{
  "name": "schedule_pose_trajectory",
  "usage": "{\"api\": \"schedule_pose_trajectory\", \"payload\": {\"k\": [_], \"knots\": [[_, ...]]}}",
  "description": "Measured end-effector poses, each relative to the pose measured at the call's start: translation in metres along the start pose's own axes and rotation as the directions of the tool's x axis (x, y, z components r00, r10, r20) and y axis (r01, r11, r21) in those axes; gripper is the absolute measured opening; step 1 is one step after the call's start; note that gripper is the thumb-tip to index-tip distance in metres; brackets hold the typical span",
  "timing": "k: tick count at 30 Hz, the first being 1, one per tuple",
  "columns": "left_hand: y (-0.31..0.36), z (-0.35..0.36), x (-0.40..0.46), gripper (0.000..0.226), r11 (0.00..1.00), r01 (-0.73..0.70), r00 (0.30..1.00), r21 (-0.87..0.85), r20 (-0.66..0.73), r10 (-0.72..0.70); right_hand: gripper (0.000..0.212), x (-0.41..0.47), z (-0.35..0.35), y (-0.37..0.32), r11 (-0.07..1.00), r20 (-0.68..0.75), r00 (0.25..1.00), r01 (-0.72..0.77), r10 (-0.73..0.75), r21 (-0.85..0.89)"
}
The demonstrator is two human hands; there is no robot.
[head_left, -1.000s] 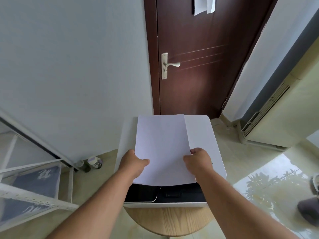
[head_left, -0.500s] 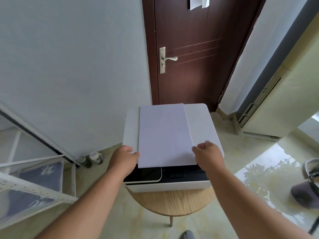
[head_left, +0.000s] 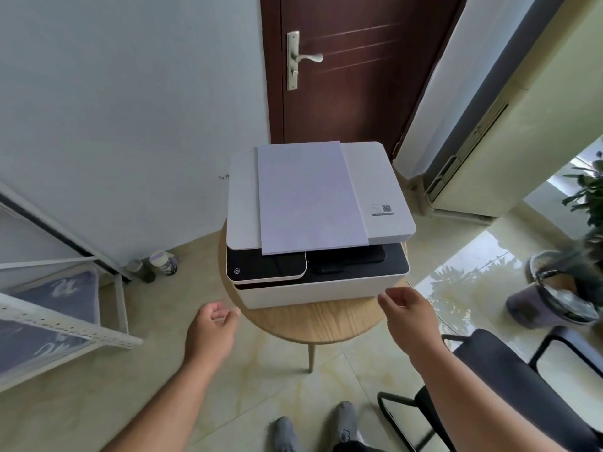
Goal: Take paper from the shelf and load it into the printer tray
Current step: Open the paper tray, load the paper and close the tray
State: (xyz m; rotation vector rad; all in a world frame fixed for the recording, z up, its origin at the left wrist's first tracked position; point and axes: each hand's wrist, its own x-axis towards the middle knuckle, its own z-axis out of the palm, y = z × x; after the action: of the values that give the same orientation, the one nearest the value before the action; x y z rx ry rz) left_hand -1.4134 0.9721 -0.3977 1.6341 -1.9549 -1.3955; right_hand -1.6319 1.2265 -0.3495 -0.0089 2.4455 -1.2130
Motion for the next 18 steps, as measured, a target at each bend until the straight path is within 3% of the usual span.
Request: {"api": "schedule_pose_trajectory", "payload": {"k": [4, 7, 9, 13, 18], "knots": [[-0.014, 0.017, 0.009, 0.064, 0.996, 0.026, 0.993, -0.088, 0.117, -0.016, 0.034, 0.009, 0.000, 0.020, 0.999, 0.051, 0.998, -0.024, 0.026, -0.036], [-0.021, 0.034, 0.022, 0.079, 0.989, 0.040, 0.992, -0.140, 0.121, -0.023, 0.048, 0.032, 0.003, 0.040, 0.998, 0.075, 0.996, -0.044, 0.047, -0.040], [-0.027, 0.047, 0.032, 0.077, 0.987, 0.027, 0.996, -0.155, 0.092, -0.013, 0.056, 0.053, 0.008, 0.056, 0.998, 0.109, 0.993, -0.048, 0.052, -0.037], [-0.043, 0.075, 0.051, 0.049, 0.989, -0.033, 0.996, -0.146, 0.080, 0.045, 0.070, 0.091, 0.023, 0.084, 0.997, 0.193, 0.979, -0.072, 0.065, 0.028], [-0.058, 0.089, 0.067, 0.050, 0.980, -0.068, 0.995, -0.186, 0.054, 0.080, 0.050, 0.121, 0.034, 0.107, 0.992, 0.192, 0.981, -0.044, 0.021, 0.120]]}}
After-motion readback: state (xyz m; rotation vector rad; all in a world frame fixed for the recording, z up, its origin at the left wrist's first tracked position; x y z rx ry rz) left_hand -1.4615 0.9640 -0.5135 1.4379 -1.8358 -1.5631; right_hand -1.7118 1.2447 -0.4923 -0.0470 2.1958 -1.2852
